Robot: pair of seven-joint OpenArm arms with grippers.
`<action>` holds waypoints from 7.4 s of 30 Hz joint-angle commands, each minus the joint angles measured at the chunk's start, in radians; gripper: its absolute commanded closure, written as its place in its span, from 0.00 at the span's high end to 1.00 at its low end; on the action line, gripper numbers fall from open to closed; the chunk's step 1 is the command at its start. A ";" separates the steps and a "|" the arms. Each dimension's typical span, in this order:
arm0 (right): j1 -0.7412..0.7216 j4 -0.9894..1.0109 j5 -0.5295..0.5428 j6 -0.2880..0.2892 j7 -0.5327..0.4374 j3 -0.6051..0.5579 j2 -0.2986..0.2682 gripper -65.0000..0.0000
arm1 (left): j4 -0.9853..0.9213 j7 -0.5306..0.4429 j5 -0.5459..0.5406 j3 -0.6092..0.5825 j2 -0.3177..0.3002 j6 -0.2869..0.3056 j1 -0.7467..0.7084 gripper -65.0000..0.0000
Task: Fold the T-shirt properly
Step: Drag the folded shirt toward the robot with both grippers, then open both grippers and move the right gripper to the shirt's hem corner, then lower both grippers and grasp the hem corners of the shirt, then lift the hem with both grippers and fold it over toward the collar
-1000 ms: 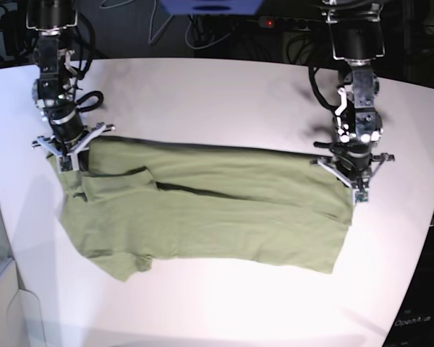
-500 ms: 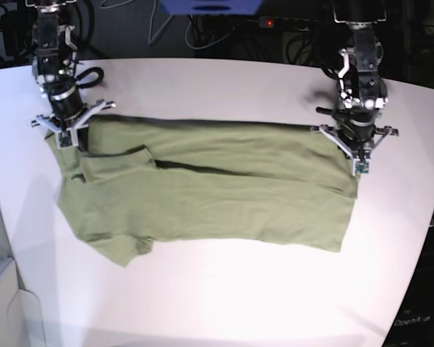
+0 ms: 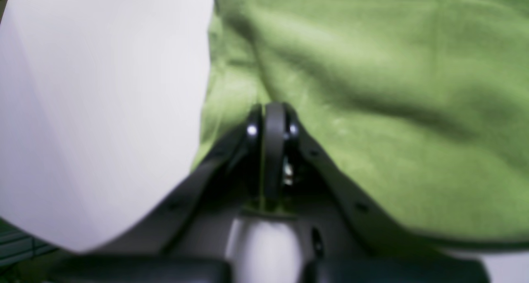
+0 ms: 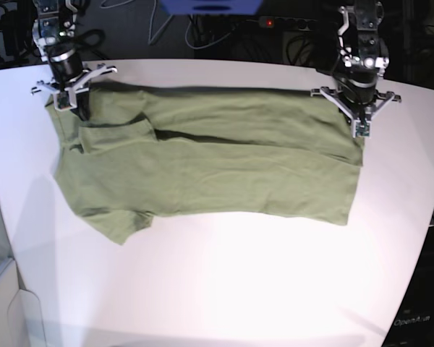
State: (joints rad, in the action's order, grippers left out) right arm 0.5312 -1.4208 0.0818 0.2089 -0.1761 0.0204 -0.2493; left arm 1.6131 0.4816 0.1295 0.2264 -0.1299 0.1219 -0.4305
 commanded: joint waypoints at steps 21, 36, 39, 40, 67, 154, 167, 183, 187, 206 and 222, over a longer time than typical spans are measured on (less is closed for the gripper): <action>0.131 -0.067 -0.044 0.022 0.000 0.062 0.009 0.00 | 0.052 0.184 -0.001 0.067 0.000 0.034 -0.063 0.02; 0.128 -0.222 -0.044 0.024 -0.003 0.083 -0.006 0.00 | 0.138 0.194 0.002 0.101 0.029 0.034 -0.009 0.02; 0.123 -0.222 -0.044 0.024 -0.003 0.083 -0.006 0.00 | 0.174 0.194 0.006 0.101 0.042 0.034 -0.011 0.02; 0.123 -0.225 -0.044 0.024 -0.003 0.083 -0.006 0.00 | 0.184 0.194 0.000 0.101 0.042 0.034 -0.012 0.02; -0.441 -0.326 -0.044 0.407 0.623 0.138 -0.048 0.36 | 0.323 0.196 0.008 0.314 0.092 0.173 0.197 0.53; -0.903 0.461 -0.044 0.489 0.629 0.217 0.074 0.01 | -0.362 0.010 0.112 0.250 0.052 0.181 0.652 0.62; -0.903 0.461 -0.044 0.489 0.631 0.217 0.072 0.01 | -0.558 -0.082 0.114 0.248 0.052 0.178 0.729 0.62; -0.903 0.461 -0.044 0.489 0.631 0.217 0.060 0.01 | -0.636 -0.146 0.114 0.253 0.052 0.172 0.732 0.01; -0.903 0.464 -0.044 0.489 0.631 0.217 0.060 0.01 | -0.626 -0.149 0.114 0.253 0.057 0.175 0.729 0.02; -0.903 0.466 -0.046 0.489 0.631 0.217 0.058 0.01 | -0.279 -0.050 0.112 0.248 0.118 0.181 0.674 0.02; -0.860 0.400 -0.046 0.489 0.631 0.217 0.058 0.01 | -0.276 -0.080 0.112 0.248 0.132 0.183 0.635 0.02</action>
State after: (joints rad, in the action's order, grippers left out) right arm -0.3054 -1.0039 0.0254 0.6998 0.4732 0.2352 -0.1791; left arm 1.3163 0.4221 0.2474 0.4751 0.0078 0.3073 0.1879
